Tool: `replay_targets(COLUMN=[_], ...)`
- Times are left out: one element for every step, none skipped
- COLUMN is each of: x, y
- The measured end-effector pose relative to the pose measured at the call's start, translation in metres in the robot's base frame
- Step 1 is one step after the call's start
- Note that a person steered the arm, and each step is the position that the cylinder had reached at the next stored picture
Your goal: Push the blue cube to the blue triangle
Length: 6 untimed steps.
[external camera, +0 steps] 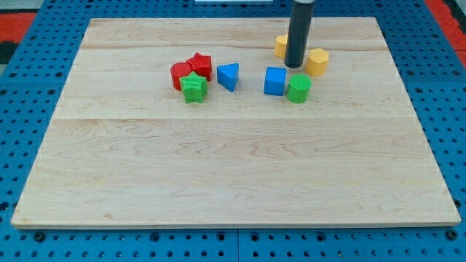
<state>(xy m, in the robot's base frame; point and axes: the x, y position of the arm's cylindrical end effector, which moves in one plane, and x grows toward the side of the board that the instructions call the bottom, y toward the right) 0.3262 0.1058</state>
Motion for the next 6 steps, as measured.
replay_targets(x=[0.008, 0.020, 0.029, 0.031, 0.036, 0.048], y=[-0.002, -0.015, -0.008, -0.010, -0.016, -0.020])
